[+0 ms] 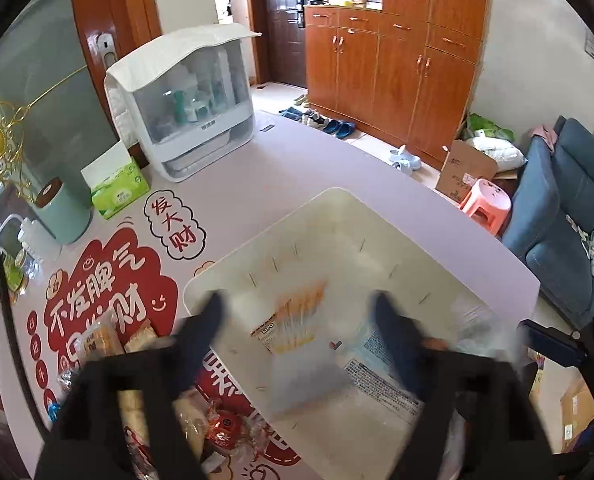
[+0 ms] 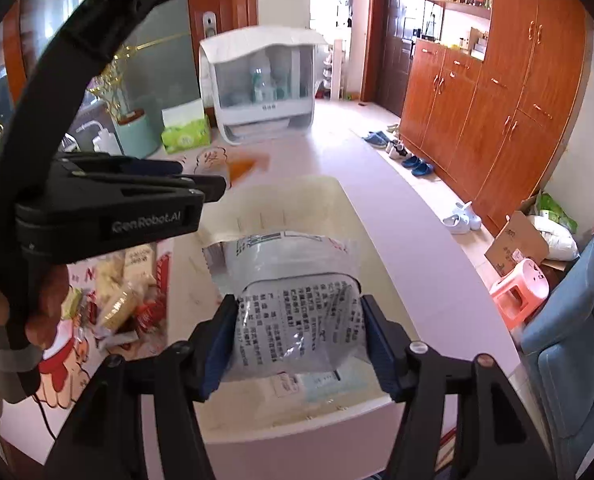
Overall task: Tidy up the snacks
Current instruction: 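Release the OATS bar and white bag into the white tray with both tools, then move both tools back toward the remaining snacks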
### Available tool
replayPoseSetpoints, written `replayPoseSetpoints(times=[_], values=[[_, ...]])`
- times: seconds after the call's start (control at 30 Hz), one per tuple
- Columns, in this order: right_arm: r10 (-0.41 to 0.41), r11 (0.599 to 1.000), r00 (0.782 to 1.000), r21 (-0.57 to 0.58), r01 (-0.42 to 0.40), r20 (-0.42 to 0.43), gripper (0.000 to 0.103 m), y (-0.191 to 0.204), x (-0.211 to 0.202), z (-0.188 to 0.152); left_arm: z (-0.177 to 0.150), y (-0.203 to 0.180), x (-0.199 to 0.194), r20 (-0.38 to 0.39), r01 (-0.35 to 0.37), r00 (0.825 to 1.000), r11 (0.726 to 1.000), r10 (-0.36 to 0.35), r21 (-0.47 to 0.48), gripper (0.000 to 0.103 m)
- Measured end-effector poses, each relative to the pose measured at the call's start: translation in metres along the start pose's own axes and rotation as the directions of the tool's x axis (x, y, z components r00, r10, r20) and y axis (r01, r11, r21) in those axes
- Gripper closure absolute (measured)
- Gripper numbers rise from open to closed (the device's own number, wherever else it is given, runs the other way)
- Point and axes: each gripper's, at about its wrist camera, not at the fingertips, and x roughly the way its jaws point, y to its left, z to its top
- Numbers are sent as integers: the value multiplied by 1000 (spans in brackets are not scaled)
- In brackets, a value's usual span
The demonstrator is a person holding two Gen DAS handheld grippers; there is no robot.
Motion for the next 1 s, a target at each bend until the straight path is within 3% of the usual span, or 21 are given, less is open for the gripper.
replayPoseSetpoints(times=[0.37,1.0], values=[[101,995,995,-21,-101,-2,33,-4,4,-6,-13,13,-10,-9,-75,997,995,75,-69,13],[159,985,987,-62,-160,-23,33,33,-13,-11,-66,48,-69,-10,-145,989,981,145,-127,13]])
